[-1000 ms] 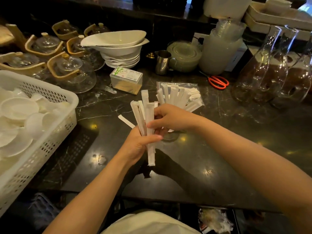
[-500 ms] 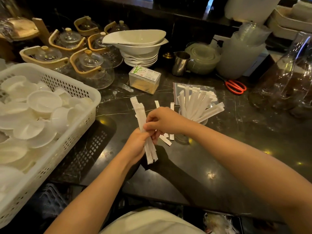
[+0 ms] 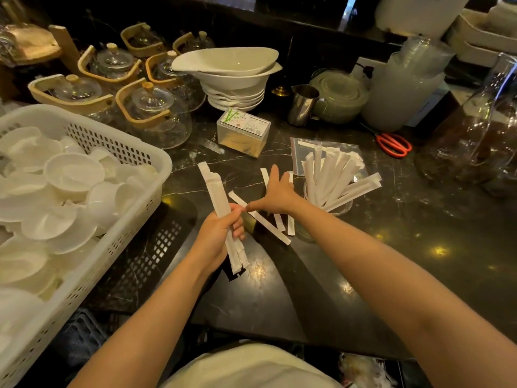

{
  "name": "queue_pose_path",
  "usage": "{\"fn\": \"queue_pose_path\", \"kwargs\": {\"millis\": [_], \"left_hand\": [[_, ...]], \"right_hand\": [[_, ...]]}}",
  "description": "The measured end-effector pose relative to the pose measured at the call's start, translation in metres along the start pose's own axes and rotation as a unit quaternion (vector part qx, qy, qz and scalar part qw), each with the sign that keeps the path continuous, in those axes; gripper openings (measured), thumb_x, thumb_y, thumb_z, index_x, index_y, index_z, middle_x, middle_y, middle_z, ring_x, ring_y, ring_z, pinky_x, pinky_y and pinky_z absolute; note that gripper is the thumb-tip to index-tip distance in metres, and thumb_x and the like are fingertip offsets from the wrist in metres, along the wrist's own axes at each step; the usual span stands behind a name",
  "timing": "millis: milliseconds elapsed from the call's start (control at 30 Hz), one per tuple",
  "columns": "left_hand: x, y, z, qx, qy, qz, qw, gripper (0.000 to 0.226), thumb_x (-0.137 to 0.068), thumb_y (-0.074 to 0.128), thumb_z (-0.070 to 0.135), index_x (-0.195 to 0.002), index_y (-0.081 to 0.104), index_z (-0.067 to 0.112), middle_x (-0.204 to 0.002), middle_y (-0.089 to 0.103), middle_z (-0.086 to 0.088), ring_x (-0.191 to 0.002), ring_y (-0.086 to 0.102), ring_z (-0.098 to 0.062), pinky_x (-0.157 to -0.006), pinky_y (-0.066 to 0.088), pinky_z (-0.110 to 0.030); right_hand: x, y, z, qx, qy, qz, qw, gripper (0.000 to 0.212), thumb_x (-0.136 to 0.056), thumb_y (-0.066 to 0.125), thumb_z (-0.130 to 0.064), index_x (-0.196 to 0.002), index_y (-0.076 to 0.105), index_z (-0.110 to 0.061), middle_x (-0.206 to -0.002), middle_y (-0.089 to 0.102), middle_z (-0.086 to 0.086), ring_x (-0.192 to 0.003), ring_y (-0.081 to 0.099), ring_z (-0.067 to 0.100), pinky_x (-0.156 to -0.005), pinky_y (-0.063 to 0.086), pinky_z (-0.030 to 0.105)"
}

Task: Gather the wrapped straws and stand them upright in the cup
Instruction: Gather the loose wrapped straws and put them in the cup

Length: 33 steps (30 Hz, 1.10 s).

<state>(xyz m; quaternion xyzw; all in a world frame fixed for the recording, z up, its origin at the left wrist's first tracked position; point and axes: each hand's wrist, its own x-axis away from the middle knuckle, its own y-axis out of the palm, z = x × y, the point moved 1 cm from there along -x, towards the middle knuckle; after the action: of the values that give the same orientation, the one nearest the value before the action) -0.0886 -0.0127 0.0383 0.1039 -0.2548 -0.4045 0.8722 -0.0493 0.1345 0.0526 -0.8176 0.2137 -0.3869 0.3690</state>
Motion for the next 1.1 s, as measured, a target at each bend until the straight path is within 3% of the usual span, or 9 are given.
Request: {"fn": "queue_pose_path", "kwargs": {"millis": [133,233,367,533,733,1100], "left_hand": [[0.000,-0.004,0.003,-0.005,-0.004,0.007,1.000,0.015,-0.090,0.045,0.012,-0.077,0.052,0.014,-0.044,0.043,0.006,-0.041,0.041,-0.005,-0.047,0.041,-0.019],[-0.001,-0.008,0.005,-0.009,-0.005,0.007,1.000,0.016,-0.090,0.045,0.011,-0.076,0.052,0.014,-0.045,0.043,0.006,-0.040,0.041,-0.005,-0.046,0.042,-0.018],[-0.003,-0.010,0.003,-0.007,-0.016,0.008,1.000,0.017,-0.089,0.046,0.012,-0.074,0.053,0.014,-0.046,0.042,0.005,-0.041,0.041,-0.005,-0.047,0.041,-0.019],[-0.007,-0.009,0.000,-0.020,-0.021,-0.002,1.000,0.018,-0.089,0.046,0.011,-0.073,0.054,0.014,-0.042,0.044,0.009,-0.041,0.041,-0.004,-0.048,0.041,-0.019],[-0.008,-0.002,0.000,-0.019,-0.031,-0.006,0.999,0.018,-0.089,0.045,0.009,-0.073,0.051,0.013,-0.042,0.042,0.008,-0.041,0.039,-0.005,-0.047,0.040,-0.020],[-0.013,-0.002,-0.001,-0.060,-0.034,-0.015,0.998,0.018,-0.088,0.048,0.012,-0.072,0.053,0.016,-0.048,0.043,0.005,-0.043,0.043,-0.005,-0.050,0.042,-0.021]], "right_hand": [[-0.008,0.006,0.006,0.018,0.072,-0.018,0.997,0.125,-0.062,0.076,-0.045,-0.141,-0.017,-0.018,-0.150,-0.023,0.022,-0.138,-0.014,0.044,-0.111,0.009,0.058],[-0.011,0.010,0.009,0.008,0.091,-0.005,0.996,0.123,-0.061,0.078,-0.044,-0.142,-0.011,-0.017,-0.151,-0.010,0.025,-0.139,-0.003,0.044,-0.111,0.015,0.056],[-0.011,0.013,0.011,0.018,0.059,0.068,0.996,0.096,-0.066,0.075,-0.040,-0.138,0.017,-0.011,-0.143,0.026,0.021,-0.132,0.025,0.039,-0.104,0.033,0.048],[-0.009,0.018,0.006,0.061,0.000,0.074,0.995,0.065,-0.078,0.065,-0.024,-0.129,0.031,-0.001,-0.136,0.035,0.022,-0.126,0.032,0.037,-0.099,0.038,0.042],[-0.004,0.021,-0.002,0.121,-0.025,0.020,0.992,0.037,-0.085,0.052,-0.007,-0.118,0.038,0.004,-0.127,0.046,0.027,-0.115,0.048,0.040,-0.092,0.043,0.043],[0.010,0.019,0.001,0.172,-0.022,-0.008,0.985,0.031,-0.087,0.046,-0.002,-0.117,0.043,0.005,-0.124,0.053,0.025,-0.112,0.053,0.038,-0.087,0.045,0.040]]}}
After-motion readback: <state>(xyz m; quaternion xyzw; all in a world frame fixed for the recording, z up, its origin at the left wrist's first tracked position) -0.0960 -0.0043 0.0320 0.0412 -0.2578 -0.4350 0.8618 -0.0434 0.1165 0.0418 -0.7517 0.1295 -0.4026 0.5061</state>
